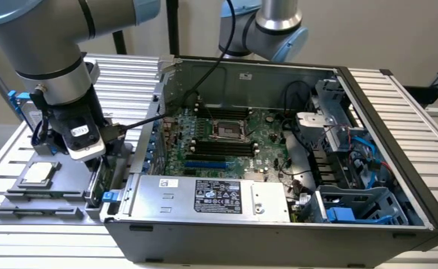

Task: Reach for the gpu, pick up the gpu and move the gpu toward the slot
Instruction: 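Pick up the gpu and move the gpu toward the slot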

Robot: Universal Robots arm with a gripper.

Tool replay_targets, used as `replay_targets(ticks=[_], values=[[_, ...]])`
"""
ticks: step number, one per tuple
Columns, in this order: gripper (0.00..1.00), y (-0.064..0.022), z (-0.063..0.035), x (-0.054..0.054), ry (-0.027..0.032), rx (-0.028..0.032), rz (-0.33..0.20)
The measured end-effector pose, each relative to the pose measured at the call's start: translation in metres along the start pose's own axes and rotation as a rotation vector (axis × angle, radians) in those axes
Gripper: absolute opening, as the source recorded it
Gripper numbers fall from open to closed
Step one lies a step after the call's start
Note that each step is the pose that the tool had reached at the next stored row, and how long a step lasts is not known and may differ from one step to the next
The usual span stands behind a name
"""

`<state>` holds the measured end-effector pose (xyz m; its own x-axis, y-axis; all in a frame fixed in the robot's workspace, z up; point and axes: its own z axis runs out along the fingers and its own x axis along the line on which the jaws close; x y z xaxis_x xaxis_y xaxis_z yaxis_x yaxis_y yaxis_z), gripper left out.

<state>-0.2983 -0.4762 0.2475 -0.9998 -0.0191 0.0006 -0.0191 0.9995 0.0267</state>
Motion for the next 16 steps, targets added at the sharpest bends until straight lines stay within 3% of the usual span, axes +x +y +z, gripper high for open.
replay_targets(ticks=[16], values=[[0.42,-0.0001,0.0053,0.0,-0.0002,0.0101,0.017]])
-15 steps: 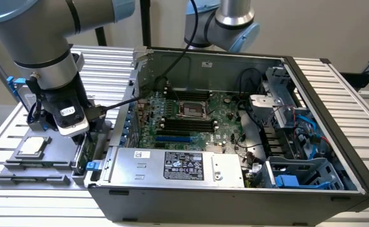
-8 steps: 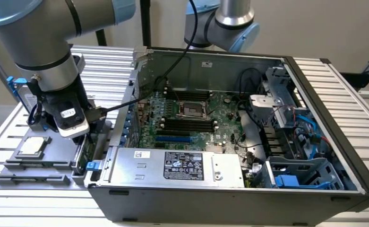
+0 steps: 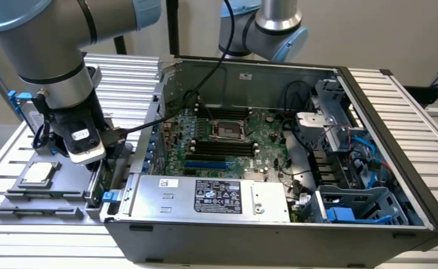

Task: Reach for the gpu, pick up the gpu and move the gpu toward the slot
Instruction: 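Pick up the gpu and move the gpu toward the slot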

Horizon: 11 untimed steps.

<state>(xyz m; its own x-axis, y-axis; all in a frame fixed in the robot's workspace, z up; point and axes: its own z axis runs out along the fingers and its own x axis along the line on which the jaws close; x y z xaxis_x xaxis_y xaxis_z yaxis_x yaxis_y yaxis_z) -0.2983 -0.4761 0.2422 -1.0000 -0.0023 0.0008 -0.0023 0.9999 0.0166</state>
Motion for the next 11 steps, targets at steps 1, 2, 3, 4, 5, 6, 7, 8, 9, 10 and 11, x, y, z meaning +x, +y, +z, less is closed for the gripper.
replay_targets(ticks=[1,2,3,4,5,6,7,8,9,10,11], values=[[0.42,0.0,0.0001,0.0,-0.0001,0.0002,0.0],[0.42,0.0001,0.0002,0.0,0.0,0.0004,0.0],[0.42,0.0001,0.0002,0.0,0.0,0.0006,0.0],[0.42,0.0001,0.0003,0.0,0.0,0.0009,0.0],[0.42,0.0002,0.0003,0.0,0.0,0.001,0.0],[0.4,0.0002,0.0003,0.0,0.0,0.0012,0.0],[0.34,0.0002,0.0004,0.0,0.0,0.0013,0.0],[0.34,0.0002,0.0004,0.0,-0.0001,0.0015,0.0],[0.34,0.0002,0.0004,0.0,0.0,0.0015,0.0],[0.27,0.0002,0.0004,0.0,0.0,0.0016,0.0],[0.27,0.0003,0.0005,0.0,-0.0001,0.0016,0.0]])
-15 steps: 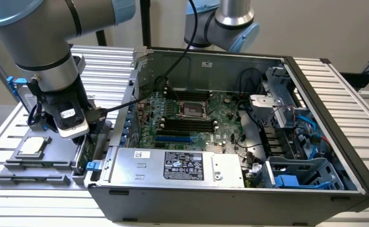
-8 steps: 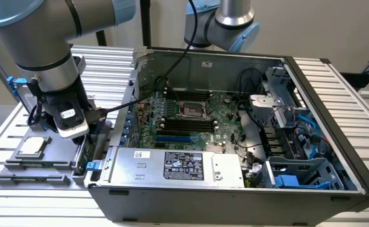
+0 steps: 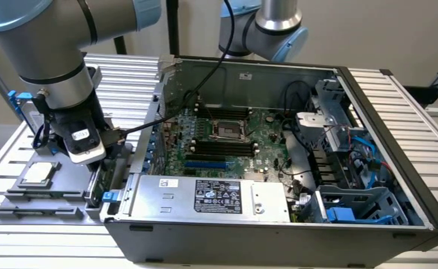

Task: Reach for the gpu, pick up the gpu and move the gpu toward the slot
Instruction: 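Pick up the gpu and move the gpu toward the slot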

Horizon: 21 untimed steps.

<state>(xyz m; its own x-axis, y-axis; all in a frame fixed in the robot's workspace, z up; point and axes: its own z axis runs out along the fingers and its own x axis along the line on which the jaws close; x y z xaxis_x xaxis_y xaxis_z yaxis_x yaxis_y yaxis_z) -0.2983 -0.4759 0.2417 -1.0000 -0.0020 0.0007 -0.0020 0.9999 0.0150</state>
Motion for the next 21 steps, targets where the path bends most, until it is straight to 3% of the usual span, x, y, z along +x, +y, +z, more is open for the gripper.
replay_targets(ticks=[14,21], values=[[0.27,0.0001,-0.0005,0.0,-0.0002,0.0,0.0],[0.27,0.0002,-0.0119,0.0,0.0,0.0003,0.0]])
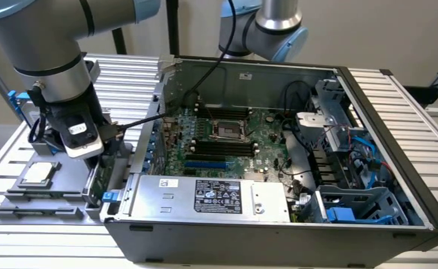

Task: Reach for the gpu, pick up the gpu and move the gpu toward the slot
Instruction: 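Pick up the gpu and move the gpu toward the slot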

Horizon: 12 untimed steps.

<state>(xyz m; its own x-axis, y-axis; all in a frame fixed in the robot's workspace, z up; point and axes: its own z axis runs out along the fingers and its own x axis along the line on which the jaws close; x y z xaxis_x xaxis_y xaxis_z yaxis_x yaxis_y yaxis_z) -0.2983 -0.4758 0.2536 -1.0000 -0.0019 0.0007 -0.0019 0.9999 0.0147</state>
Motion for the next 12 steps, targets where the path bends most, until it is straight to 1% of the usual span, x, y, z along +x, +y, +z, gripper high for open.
replay_targets(ticks=[4,12], values=[[0.27,0.0002,-0.0133,0.0,0.0,-0.0001,0.0],[0.27,0.0007,-0.0496,0.0,0.0,0.0,0.0]])
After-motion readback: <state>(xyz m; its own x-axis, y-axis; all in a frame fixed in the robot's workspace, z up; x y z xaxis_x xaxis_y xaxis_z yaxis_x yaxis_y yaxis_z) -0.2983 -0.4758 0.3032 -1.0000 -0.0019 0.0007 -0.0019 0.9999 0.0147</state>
